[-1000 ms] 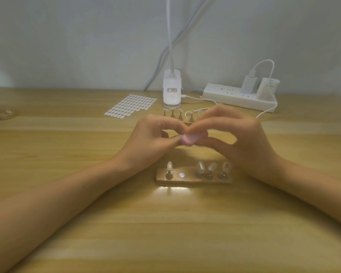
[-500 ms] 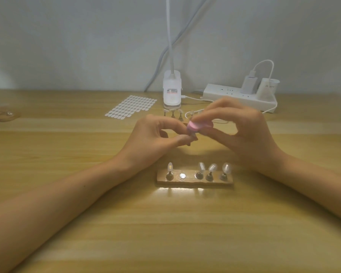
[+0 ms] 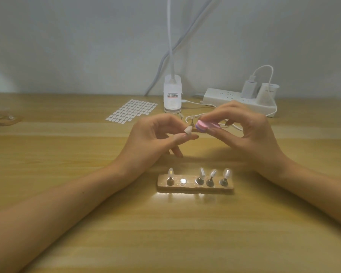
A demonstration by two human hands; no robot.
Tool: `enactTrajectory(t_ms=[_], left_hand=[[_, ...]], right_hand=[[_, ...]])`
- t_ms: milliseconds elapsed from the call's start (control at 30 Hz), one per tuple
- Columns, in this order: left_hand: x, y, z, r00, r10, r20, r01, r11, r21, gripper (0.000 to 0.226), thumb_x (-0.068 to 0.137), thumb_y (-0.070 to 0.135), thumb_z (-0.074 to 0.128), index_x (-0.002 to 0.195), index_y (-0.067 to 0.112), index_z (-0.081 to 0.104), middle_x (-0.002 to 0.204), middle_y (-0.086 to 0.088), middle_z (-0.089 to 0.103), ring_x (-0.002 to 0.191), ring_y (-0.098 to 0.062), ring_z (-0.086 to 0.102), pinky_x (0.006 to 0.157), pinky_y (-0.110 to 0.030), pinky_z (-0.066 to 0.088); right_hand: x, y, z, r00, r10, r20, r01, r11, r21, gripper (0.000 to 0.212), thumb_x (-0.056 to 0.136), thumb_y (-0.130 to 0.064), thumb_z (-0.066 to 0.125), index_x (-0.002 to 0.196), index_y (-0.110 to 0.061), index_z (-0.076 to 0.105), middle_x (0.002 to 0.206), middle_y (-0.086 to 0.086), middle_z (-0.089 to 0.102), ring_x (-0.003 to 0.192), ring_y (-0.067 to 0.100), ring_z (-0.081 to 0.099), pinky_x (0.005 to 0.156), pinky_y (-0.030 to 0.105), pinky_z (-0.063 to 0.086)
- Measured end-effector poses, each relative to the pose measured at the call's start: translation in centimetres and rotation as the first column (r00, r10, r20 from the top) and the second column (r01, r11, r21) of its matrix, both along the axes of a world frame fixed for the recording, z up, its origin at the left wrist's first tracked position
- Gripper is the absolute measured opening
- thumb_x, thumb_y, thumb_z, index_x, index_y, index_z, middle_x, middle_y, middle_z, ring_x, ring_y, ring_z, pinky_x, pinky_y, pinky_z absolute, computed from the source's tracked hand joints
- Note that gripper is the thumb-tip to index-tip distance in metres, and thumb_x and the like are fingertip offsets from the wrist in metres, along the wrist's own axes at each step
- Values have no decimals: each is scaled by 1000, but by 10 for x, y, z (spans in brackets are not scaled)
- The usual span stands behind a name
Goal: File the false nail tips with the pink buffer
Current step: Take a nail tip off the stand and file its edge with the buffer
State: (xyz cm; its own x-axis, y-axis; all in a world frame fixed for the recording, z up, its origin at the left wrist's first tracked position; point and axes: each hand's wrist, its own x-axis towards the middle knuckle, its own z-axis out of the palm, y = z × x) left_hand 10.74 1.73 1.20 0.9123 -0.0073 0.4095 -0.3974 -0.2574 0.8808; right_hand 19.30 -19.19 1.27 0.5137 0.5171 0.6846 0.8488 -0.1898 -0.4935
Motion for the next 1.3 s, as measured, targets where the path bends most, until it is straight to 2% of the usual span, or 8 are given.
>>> enactTrajectory(t_ms=[100,267,533,867,1000,1133,1233,1300], left_hand=[[-1,1,0,999,38,-8,-38,999,28,15,79,29,76,88,17,78,96,1,79,74,-14,76,56,-16,51],[0,1,0,997,8,-70,-7,1000,21,17,90,26,70,96,12,76,101,2,77,80,-19,78,54,-21,55],[2,2,1,997,56,-62,-51,996,72,12,87,12,77,98,11,78,90,5,75,56,-15,65,56,-24,53],[0,1,2,996,77,34,-80,988,131,7,85,12,80,80,13,75,54,24,60,42,2,43,49,-5,31],[-1,-1,2,998,58,30,-62,991,122,12,81,23,80,74,16,74,61,20,64,42,-1,37,48,-9,29],[-1,0,1,999,52,10,-53,991,121,8,82,12,82,77,10,76,69,13,71,44,-2,38,49,-11,33],[-3,-2,2,999,41,13,-42,992,120,13,78,25,82,72,17,73,72,11,72,46,-5,39,48,-13,32],[-2,-2,2,998,61,3,-61,991,122,12,80,20,83,73,18,74,77,4,75,50,-8,45,52,-18,38]], right_hand=[[-1,-1,1,1000,11,1,-11,1000,-11,17,91,-25,72,107,-20,76,104,1,73,98,18,64,78,32,50],[-3,0,3,999,35,40,-35,999,12,17,91,-24,71,108,-21,74,103,3,72,96,17,65,77,30,50],[-8,2,4,985,99,140,-97,995,-26,14,90,-16,74,104,-12,74,99,-1,70,93,17,62,77,22,46],[-12,7,5,986,75,146,-70,997,-42,11,88,-12,77,99,-10,75,95,3,71,89,14,63,78,24,47],[-15,10,3,975,112,194,-102,993,-62,15,87,-11,78,101,-10,76,94,6,69,87,19,65,79,25,51],[-11,6,5,985,65,161,-58,997,-43,13,87,-9,78,100,-8,76,93,7,71,87,8,62,79,15,44],[-14,6,2,973,115,199,-105,993,-61,15,87,-11,79,102,-11,76,92,6,68,87,15,65,80,22,50],[-12,5,3,978,96,184,-88,995,-48,14,87,-11,78,100,-10,77,91,5,69,85,15,64,78,27,52]])
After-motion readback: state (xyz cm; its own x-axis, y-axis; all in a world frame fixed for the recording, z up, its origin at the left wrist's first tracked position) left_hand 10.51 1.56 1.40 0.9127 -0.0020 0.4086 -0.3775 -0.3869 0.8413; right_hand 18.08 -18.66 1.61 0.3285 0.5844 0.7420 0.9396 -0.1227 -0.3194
